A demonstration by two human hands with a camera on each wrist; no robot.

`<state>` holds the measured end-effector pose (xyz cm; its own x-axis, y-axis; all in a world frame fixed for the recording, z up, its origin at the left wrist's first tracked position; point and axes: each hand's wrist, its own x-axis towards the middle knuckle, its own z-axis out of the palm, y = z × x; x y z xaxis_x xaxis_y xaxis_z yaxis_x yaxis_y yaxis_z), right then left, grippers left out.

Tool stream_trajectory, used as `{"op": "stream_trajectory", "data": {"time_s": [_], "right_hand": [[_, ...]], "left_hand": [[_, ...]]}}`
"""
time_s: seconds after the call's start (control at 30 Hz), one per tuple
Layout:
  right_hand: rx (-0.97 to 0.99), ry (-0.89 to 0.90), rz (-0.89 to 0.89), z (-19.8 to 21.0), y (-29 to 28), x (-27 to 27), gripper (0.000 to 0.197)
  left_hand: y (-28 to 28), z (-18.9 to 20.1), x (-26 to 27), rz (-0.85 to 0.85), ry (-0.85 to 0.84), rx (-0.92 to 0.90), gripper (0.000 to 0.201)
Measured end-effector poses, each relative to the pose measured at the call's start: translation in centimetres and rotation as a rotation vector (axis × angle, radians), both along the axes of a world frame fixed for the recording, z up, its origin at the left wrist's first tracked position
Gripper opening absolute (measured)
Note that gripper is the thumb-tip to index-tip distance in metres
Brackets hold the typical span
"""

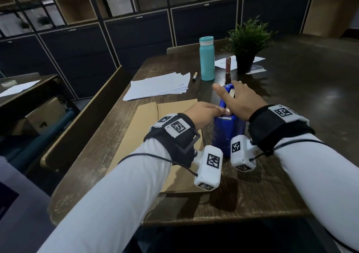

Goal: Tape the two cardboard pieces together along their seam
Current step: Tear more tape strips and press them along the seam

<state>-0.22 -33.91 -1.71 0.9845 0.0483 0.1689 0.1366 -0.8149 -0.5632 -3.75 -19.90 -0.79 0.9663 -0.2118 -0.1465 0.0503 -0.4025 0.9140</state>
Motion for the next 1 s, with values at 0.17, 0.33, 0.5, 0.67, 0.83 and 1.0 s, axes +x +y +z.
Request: {"op": "stream_trajectory", "data": {"time_s": [0.17, 0.33, 0.5, 0.67, 0.83, 1.0], "right_hand": [[-0.036, -0.007, -0.014, -0.1, -0.2, 0.2, 0.113], [-0.025, -0.004, -0.025, -0.1, -0.4, 0.0, 0.114], [-0.073, -0.008, -0.047, 0.3, -0.4, -0.1, 0.098], [-0.077, 0.007, -0.067, 0.7, -0.4, -0.2, 0.092], [-0.121, -0.007, -0.08, 0.6, -0.2, -0.2, 0.095], [-0.151, -0.014, -0.089, 0.6, -0.1, 0.0, 0.096]], "left_hand": [[0.1, 1.2, 0.2, 0.13, 0.117, -0.079, 0.027], [-0.1, 1.3, -0.1, 0.118, 0.105, 0.028, 0.018], [-0.2, 1.4, -0.4, 0.115, 0.069, -0.003, 0.021], [0.6, 0.8, -1.4, 0.091, 0.099, -0.029, 0.02], [0.8, -0.1, -2.5, 0.084, 0.124, -0.051, 0.017], [0.5, -0.7, -3.3, 0.104, 0.144, -0.118, 0.016]]}}
